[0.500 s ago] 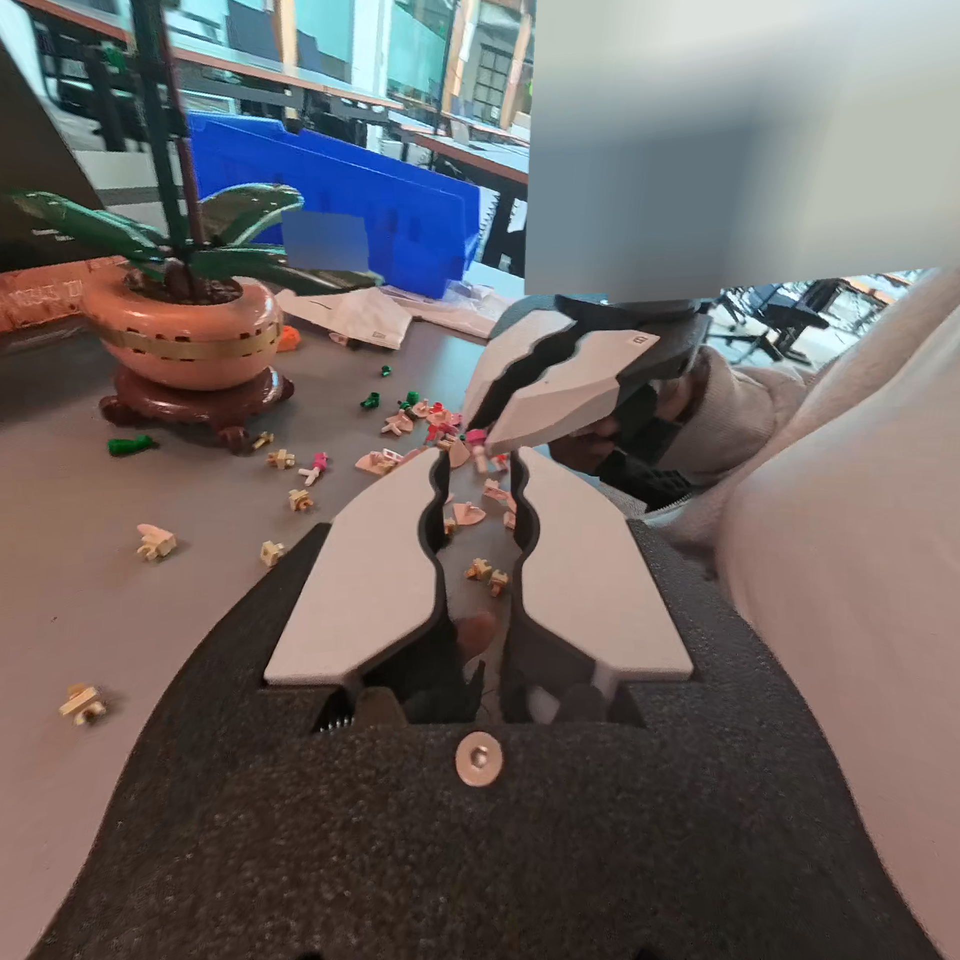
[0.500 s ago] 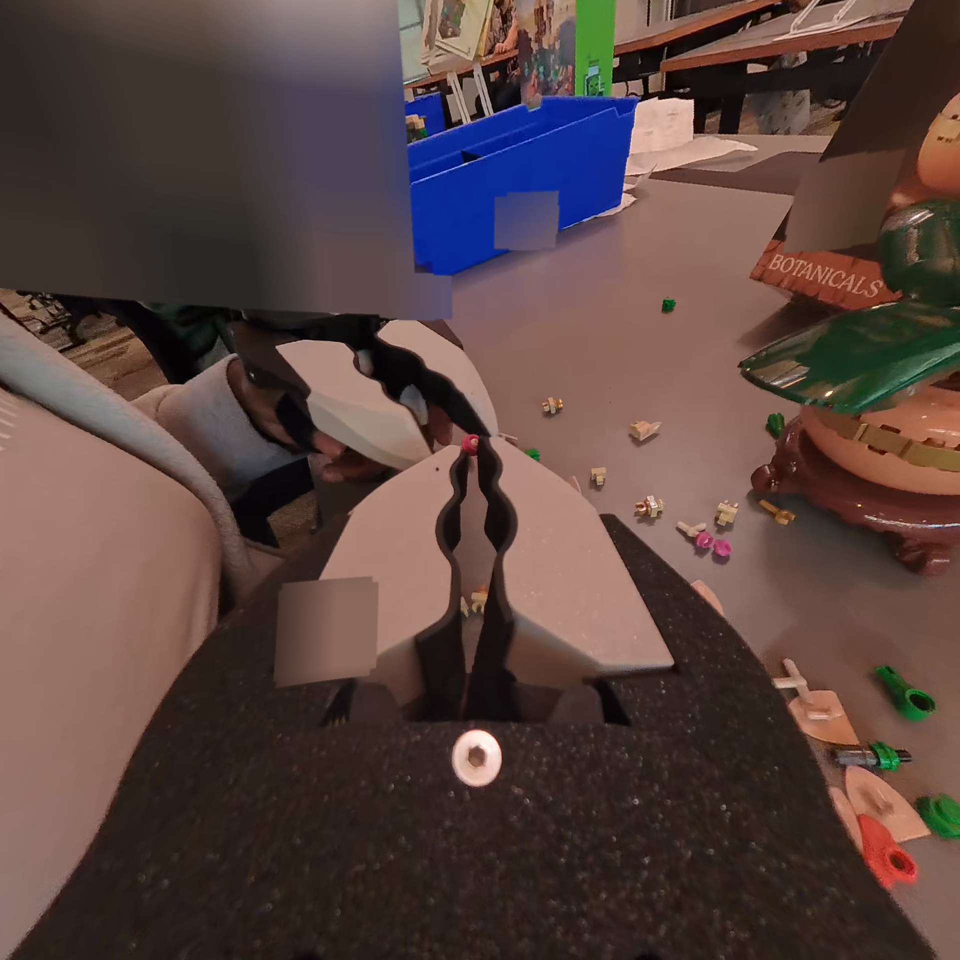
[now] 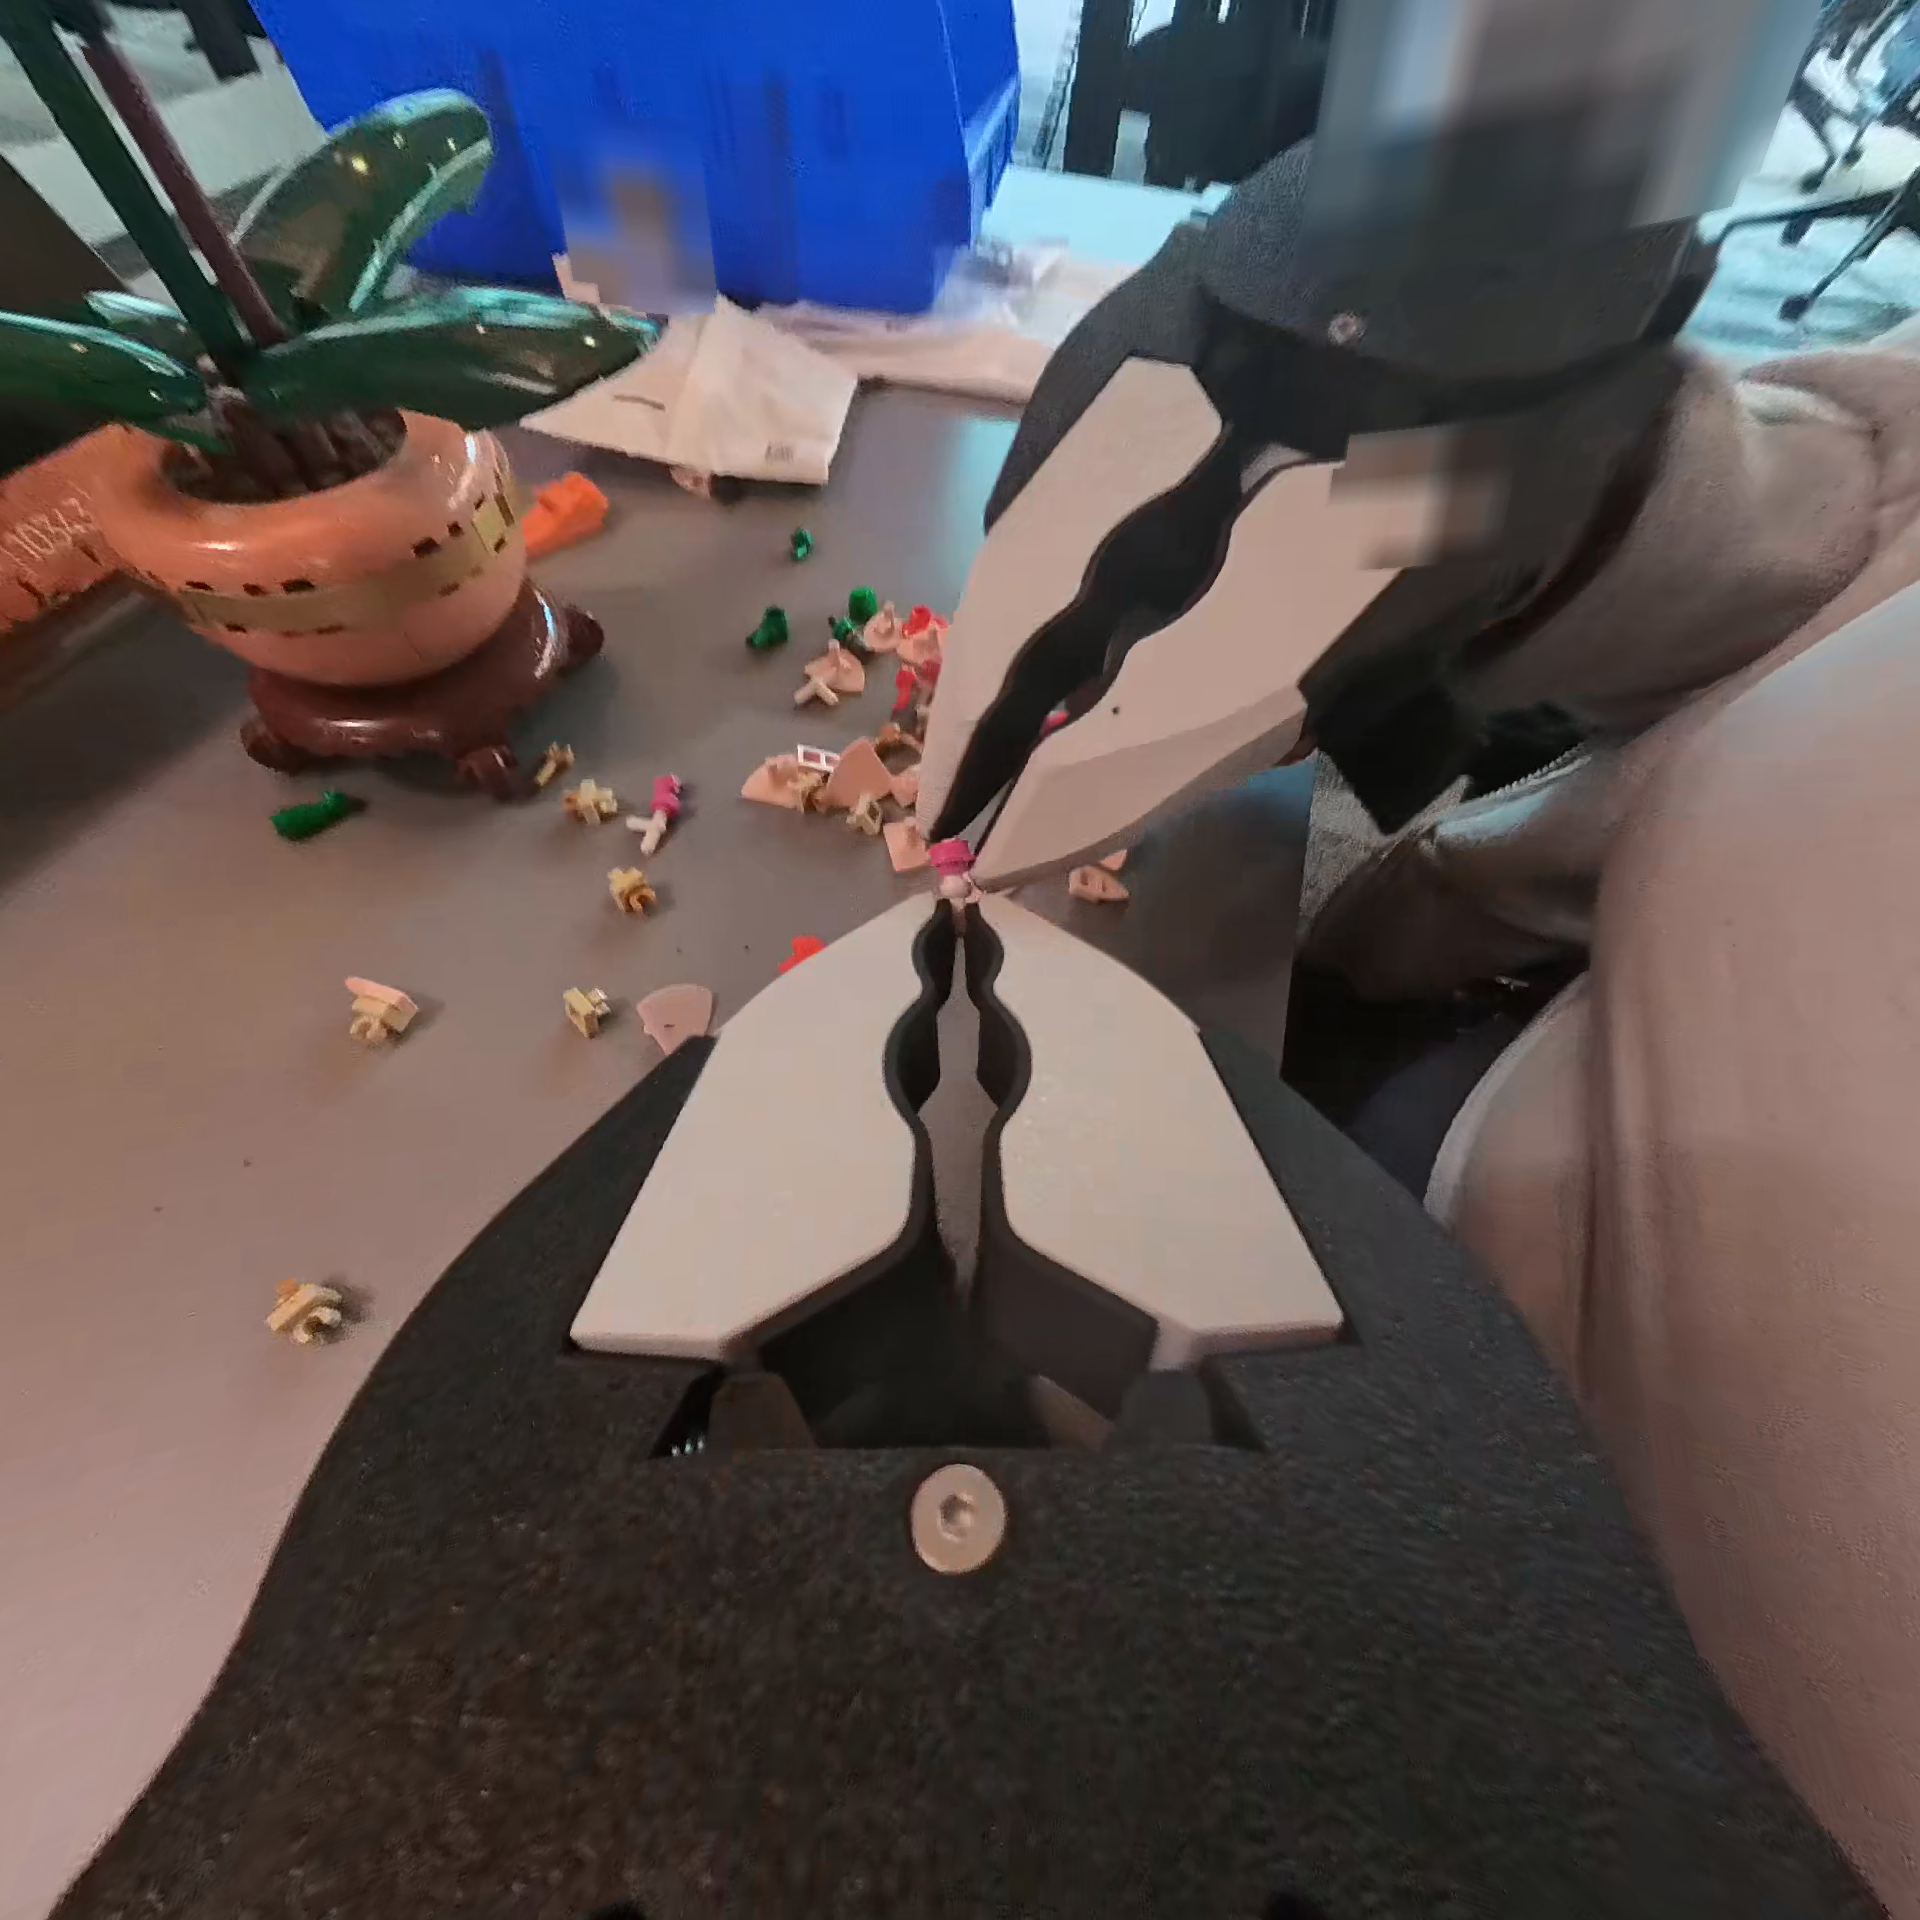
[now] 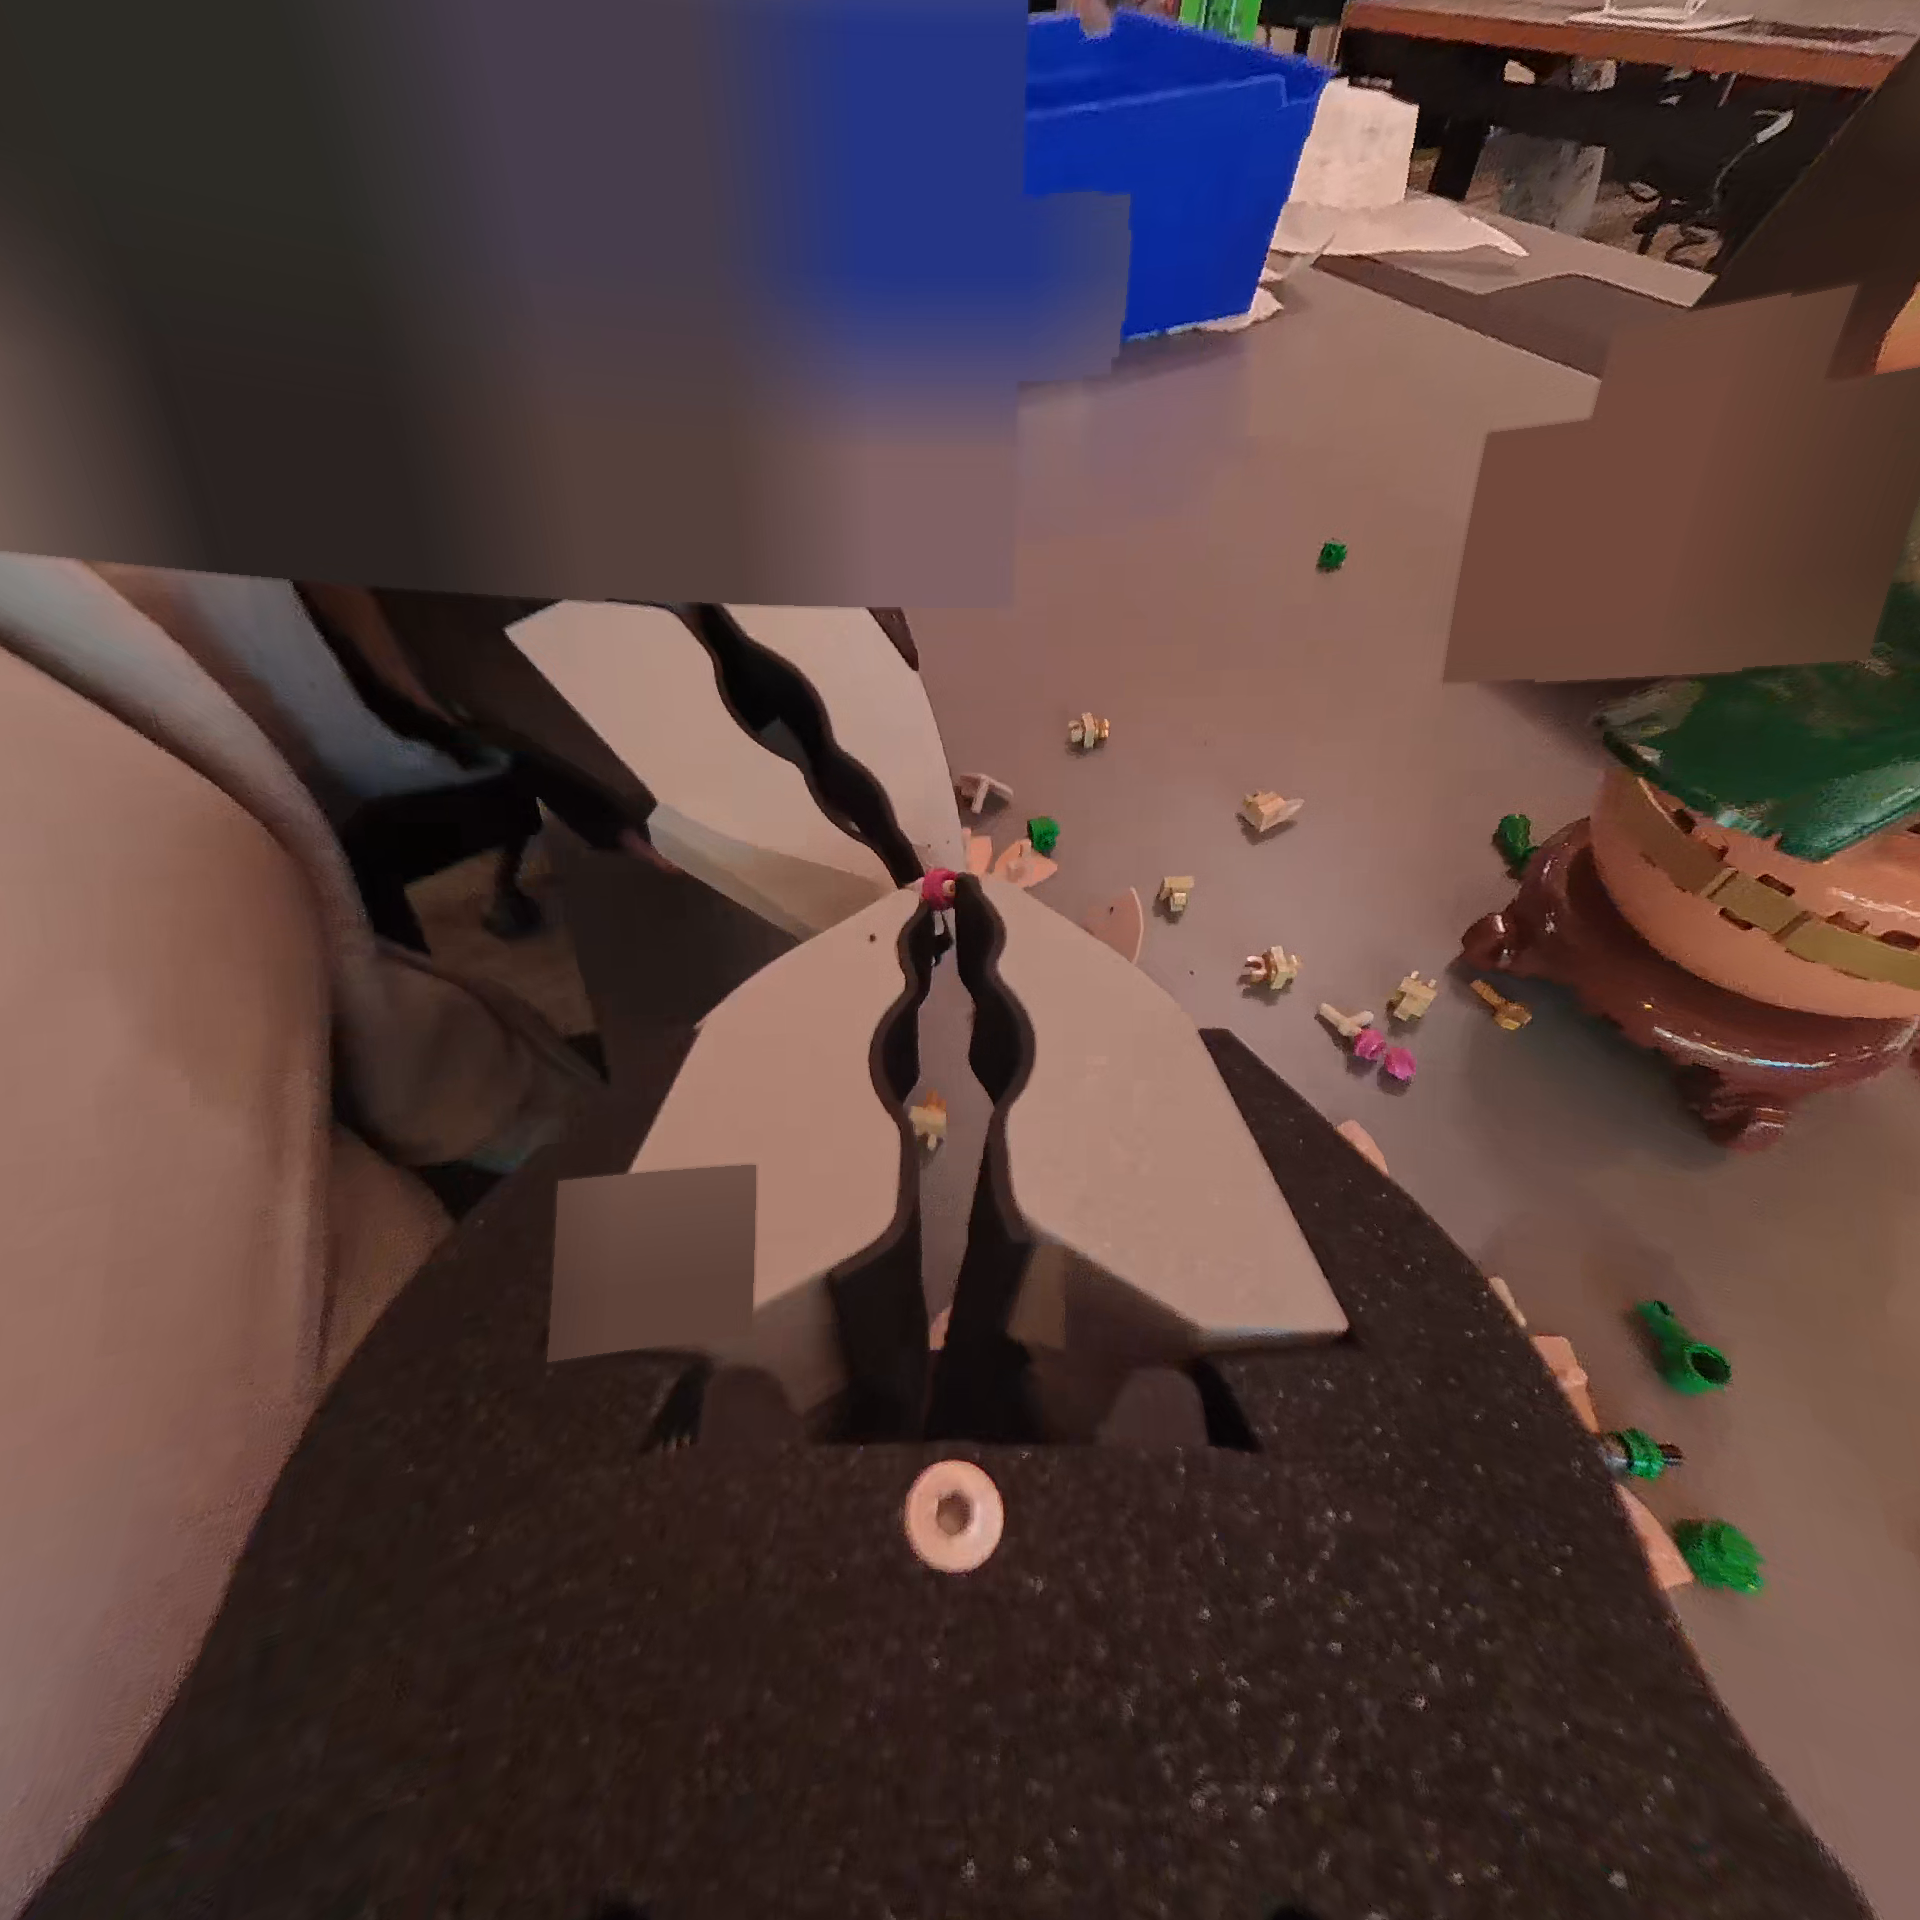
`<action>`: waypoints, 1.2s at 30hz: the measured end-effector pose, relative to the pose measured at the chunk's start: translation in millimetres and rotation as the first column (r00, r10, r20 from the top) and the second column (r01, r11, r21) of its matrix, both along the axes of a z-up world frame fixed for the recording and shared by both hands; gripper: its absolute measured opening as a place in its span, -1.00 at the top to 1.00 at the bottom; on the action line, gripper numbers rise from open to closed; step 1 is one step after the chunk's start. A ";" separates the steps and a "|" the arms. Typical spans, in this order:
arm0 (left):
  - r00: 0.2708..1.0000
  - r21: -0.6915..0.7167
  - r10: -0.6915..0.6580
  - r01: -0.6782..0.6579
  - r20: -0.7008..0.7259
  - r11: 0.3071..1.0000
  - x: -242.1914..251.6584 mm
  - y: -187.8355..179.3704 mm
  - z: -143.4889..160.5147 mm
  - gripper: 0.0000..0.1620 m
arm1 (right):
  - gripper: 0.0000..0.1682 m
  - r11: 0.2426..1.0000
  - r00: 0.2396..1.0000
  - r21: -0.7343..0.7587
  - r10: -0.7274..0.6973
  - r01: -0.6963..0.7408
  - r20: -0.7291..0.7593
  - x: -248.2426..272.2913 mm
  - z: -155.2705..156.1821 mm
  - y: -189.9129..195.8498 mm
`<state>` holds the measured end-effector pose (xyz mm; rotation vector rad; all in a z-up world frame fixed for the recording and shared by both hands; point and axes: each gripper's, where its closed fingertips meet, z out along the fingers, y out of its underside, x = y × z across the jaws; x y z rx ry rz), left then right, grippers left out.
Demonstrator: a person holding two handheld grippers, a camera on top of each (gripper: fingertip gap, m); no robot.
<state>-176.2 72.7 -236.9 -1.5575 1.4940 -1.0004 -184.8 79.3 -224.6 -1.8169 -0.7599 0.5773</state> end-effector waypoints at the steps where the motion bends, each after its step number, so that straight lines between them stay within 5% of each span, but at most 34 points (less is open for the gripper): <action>1: 1.000 0.012 0.000 0.000 -0.024 1.000 -0.4 -0.9 -2.8 0.99 | 0.94 1.000 1.000 -0.001 0.000 0.000 0.031 0.4 -2.6 -0.8; 7: 0.987 0.196 0.006 0.027 -0.162 0.980 -1.4 -3.4 -16.4 0.98 | 0.95 1.000 0.979 -0.017 0.018 -0.015 0.202 1.6 -18.1 -6.1; 23: 0.957 0.381 0.045 0.070 -0.285 0.922 -13.3 -7.9 -19.3 0.99 | 0.99 0.995 0.977 -0.030 -0.083 0.091 0.195 -6.0 -22.7 -10.0; 25: 0.956 0.265 -0.117 0.190 -0.269 0.945 -12.3 -43.4 -18.8 1.00 | 1.00 0.944 0.877 0.099 -0.329 0.315 0.351 41.6 -25.0 10.0; 27: 0.958 0.322 -0.018 0.114 -0.286 0.940 -19.8 -32.5 -20.9 1.00 | 1.00 0.964 0.956 -0.038 -0.255 0.263 0.147 32.1 -17.0 1.9; 29: 0.959 0.232 0.019 0.049 -0.283 0.971 -29.8 -16.1 -24.8 1.00 | 1.00 0.971 0.940 -0.003 -0.231 0.239 0.250 27.9 -24.8 -5.5; 36: 0.960 0.229 0.123 -0.065 -0.252 0.971 -37.8 15.2 -23.3 1.00 | 1.00 0.979 0.972 -0.076 -0.176 0.190 0.157 17.7 -31.0 1.1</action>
